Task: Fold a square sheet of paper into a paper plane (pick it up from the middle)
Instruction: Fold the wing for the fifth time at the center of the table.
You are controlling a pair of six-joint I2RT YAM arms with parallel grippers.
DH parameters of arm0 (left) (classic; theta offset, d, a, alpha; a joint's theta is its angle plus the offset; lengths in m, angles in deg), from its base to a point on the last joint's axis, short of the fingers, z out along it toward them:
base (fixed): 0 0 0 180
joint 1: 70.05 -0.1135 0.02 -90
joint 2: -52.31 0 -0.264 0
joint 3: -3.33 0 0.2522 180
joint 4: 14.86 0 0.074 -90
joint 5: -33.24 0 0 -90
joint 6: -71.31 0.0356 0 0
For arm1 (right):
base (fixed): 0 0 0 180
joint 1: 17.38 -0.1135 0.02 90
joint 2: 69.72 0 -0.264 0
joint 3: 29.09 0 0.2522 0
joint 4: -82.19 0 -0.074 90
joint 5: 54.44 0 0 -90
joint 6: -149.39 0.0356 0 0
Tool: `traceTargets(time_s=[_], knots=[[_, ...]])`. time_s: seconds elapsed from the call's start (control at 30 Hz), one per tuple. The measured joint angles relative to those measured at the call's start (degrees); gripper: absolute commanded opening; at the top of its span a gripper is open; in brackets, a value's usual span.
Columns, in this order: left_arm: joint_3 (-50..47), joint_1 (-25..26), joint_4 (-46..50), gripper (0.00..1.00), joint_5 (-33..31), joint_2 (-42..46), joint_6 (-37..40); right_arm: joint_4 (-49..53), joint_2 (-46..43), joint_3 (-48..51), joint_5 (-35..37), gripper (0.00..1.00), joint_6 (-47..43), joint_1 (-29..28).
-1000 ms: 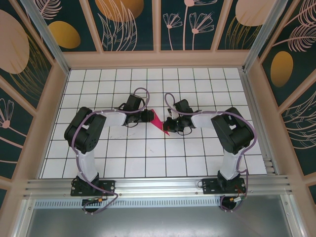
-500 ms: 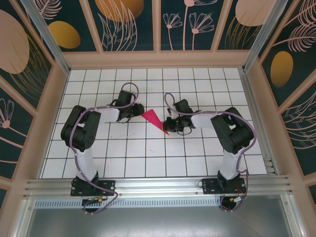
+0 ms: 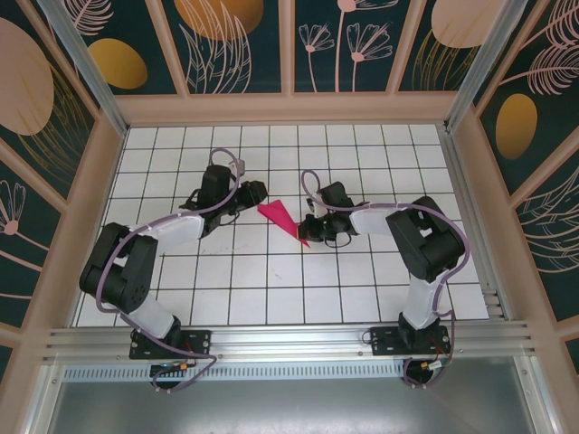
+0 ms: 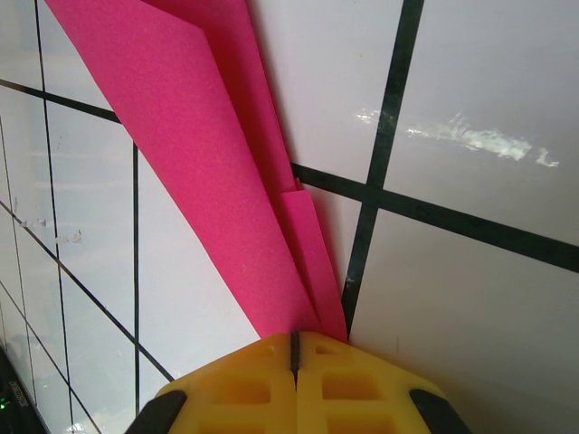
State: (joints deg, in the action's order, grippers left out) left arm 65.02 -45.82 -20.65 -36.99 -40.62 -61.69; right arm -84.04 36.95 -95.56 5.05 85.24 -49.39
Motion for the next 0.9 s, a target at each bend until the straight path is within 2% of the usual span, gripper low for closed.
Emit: traceTargets(time_s=[0.23, 0.37, 0.7, 0.9], knots=[[-1.05, 6.05, -2.95, 0.21, 1.66, -4.98, -4.42, -0.11, 0.0, 0.09, -0.02, 0.0, 0.0, 0.0], [-1.49, 8.02, -4.46, 0.2, 3.34, -9.88, -6.69, -0.11, 0.0, 0.09, -0.02, 0.0, 0.0, 0.0], [-0.92, 8.79, -3.52, 0.21, 4.13, -14.08, -7.96, -0.04, 0.17, -0.04, -0.17, 0.0, 0.0, 0.0], [2.03, 8.79, 0.59, 0.22, 2.75, -15.8, -7.93, -0.04, 0.26, -0.07, -0.22, 0.0, 0.0, 0.0]])
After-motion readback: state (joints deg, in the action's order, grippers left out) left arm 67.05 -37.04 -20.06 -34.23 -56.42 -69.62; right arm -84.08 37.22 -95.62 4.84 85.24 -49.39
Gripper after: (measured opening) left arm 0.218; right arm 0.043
